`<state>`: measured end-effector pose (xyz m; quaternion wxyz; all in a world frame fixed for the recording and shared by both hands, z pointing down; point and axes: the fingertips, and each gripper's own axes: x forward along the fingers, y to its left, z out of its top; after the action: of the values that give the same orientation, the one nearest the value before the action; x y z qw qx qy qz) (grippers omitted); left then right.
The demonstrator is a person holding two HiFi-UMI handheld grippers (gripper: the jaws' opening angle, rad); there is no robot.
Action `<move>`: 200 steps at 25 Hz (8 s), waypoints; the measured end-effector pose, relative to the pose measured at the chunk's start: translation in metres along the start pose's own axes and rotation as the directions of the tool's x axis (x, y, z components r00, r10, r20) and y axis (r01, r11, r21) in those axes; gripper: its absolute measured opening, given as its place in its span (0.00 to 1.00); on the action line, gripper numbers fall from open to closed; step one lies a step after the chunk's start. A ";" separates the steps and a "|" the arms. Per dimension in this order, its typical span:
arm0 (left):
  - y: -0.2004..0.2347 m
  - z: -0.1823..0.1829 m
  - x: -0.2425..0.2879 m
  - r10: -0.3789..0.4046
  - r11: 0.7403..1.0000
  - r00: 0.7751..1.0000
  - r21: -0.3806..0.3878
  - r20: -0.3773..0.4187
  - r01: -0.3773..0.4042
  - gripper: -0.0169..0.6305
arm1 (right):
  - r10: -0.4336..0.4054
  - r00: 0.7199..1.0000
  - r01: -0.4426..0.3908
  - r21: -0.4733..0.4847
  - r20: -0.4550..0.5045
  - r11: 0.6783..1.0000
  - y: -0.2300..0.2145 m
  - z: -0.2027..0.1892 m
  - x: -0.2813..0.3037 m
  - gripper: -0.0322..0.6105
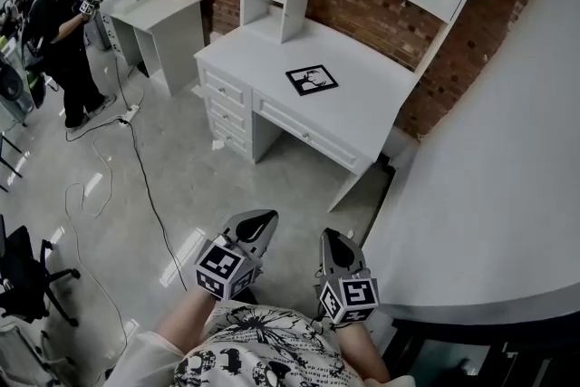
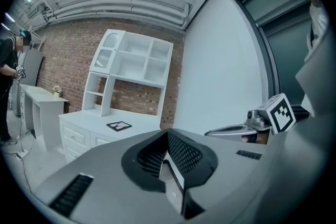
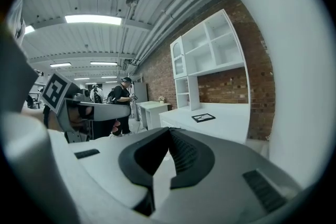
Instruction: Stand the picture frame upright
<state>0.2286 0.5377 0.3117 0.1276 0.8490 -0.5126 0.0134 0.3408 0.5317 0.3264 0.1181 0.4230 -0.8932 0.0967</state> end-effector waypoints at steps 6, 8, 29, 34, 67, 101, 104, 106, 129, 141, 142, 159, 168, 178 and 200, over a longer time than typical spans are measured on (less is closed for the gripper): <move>0.086 0.017 0.021 -0.033 0.999 0.999 -0.019 -0.013 0.033 0.04 | -0.040 0.999 0.040 0.015 -0.027 0.999 0.014 0.016 0.080 0.05; 0.117 0.019 0.024 -0.045 0.999 0.998 -0.032 -0.036 0.044 0.04 | -0.049 0.998 0.050 0.024 -0.038 0.998 0.023 0.021 0.110 0.05; 0.364 0.045 0.066 -0.025 0.997 0.999 -0.078 -0.046 0.021 0.04 | -0.018 0.993 0.020 0.016 -0.119 1.000 0.072 0.055 0.361 0.05; 0.395 0.051 0.100 0.015 0.995 0.999 -0.098 -0.050 -0.020 0.04 | 0.010 0.992 -0.006 0.027 -0.128 1.000 0.044 0.055 0.405 0.05; 0.504 0.062 0.450 -0.153 0.988 0.965 -0.069 -0.212 0.141 0.04 | -0.012 0.955 0.058 0.146 -0.298 0.988 -0.202 0.060 0.625 0.06; 0.588 -0.016 0.506 -0.485 0.870 0.747 -0.163 -0.454 0.466 0.04 | -0.183 0.637 0.112 -0.145 -0.749 0.983 -0.239 -0.050 0.743 0.25; 0.592 -0.015 0.508 -0.482 0.873 0.754 -0.163 -0.446 0.461 0.04 | -0.204 0.630 0.117 -0.168 -0.750 0.979 -0.241 -0.051 0.744 0.20; 0.593 -0.017 0.508 -0.477 0.875 0.755 -0.164 -0.450 0.456 0.04 | -0.199 0.630 0.110 -0.167 -0.751 0.980 -0.241 -0.052 0.745 0.20; 0.550 -0.033 0.467 -0.360 0.931 0.808 -0.233 -0.466 0.280 0.04 | -0.044 0.651 -0.140 -0.177 -0.758 0.974 -0.208 -0.065 0.712 0.17; 0.518 -0.039 0.440 -0.204 0.976 0.881 -0.152 -0.427 0.153 0.04 | 0.068 0.662 -0.307 -0.188 -0.746 0.933 -0.186 -0.076 0.671 0.16; 0.516 -0.039 0.436 -0.196 0.979 0.886 -0.143 -0.421 0.148 0.04 | 0.073 0.661 -0.316 -0.189 -0.747 0.930 -0.183 -0.076 0.668 0.16; 0.521 -0.033 0.389 -0.159 0.986 0.925 -0.104 -0.346 0.130 0.04 | 0.056 0.629 -0.398 -0.259 -0.776 0.880 -0.138 -0.087 0.635 0.16; 0.516 -0.060 0.354 -0.170 0.983 0.907 -0.129 -0.386 0.130 0.04 | -0.002 0.613 -0.426 -0.333 -0.790 0.841 -0.124 -0.091 0.619 0.16; 0.495 -0.093 0.359 -0.307 0.935 0.855 -0.298 -0.419 0.190 0.04 | -0.002 0.619 -0.440 -0.348 -0.785 0.828 -0.103 -0.095 0.602 0.16; 0.457 -0.149 0.407 -0.572 0.691 0.723 -0.702 -0.387 0.172 0.42 | -0.066 0.604 -0.477 -0.427 -0.794 0.768 -0.078 -0.106 0.573 0.16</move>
<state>0.0382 0.0171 0.6112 0.5491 0.8005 -0.2285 0.0740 0.0634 0.0920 0.6008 0.6036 0.1656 -0.7799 -0.0074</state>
